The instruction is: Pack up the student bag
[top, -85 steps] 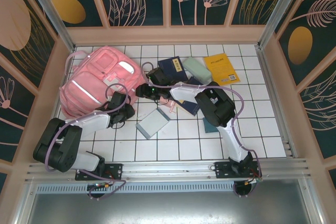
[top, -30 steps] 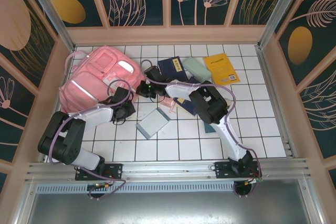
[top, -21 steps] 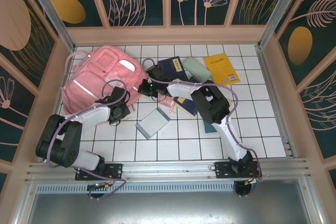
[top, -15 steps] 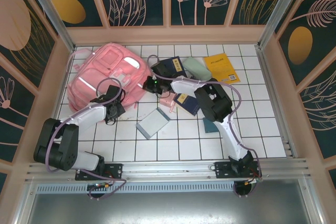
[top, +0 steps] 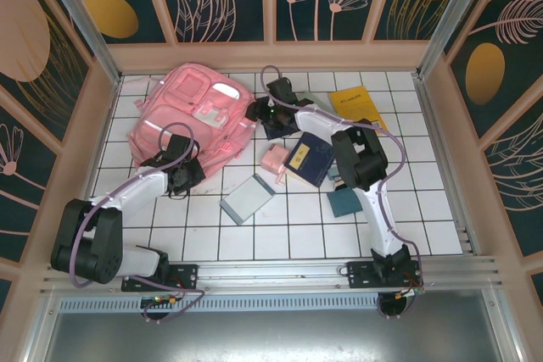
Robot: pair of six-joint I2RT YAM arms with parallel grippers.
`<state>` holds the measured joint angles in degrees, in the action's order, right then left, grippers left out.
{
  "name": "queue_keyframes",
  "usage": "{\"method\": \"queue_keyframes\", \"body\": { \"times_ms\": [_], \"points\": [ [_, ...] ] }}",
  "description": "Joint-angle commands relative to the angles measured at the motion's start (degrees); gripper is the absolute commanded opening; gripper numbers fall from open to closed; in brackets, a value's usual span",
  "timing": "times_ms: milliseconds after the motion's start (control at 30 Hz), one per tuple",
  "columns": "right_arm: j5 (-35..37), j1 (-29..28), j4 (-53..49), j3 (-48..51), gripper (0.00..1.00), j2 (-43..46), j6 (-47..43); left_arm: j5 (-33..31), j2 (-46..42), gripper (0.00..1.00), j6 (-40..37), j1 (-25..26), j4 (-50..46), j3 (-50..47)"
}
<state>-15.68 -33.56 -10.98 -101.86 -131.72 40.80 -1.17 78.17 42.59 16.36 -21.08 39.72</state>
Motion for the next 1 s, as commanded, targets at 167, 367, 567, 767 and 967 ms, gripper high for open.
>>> {"method": "queue_keyframes", "body": {
  "times_ms": [167,367,567,767,967],
  "points": [
    [-2.33,-6.43,4.32,15.59,0.67,11.34,7.49,9.10,1.17,0.00,-0.10,7.01,2.98,4.53],
    [-5.10,-9.96,8.52,20.82,0.68,11.34,12.85,10.51,2.42,0.00,0.09,8.47,4.44,5.03],
    [-6.00,-11.51,8.46,17.46,0.55,7.83,13.44,10.13,1.78,0.00,-1.07,8.51,3.94,4.89],
    [-0.32,-9.77,4.29,12.62,0.08,6.65,10.49,4.63,1.02,0.00,-1.92,8.51,-0.80,5.77],
    [4.00,-5.60,1.69,11.42,0.00,8.85,7.14,-6.60,3.98,0.00,-3.13,7.53,-11.32,8.02]
  ]
}}
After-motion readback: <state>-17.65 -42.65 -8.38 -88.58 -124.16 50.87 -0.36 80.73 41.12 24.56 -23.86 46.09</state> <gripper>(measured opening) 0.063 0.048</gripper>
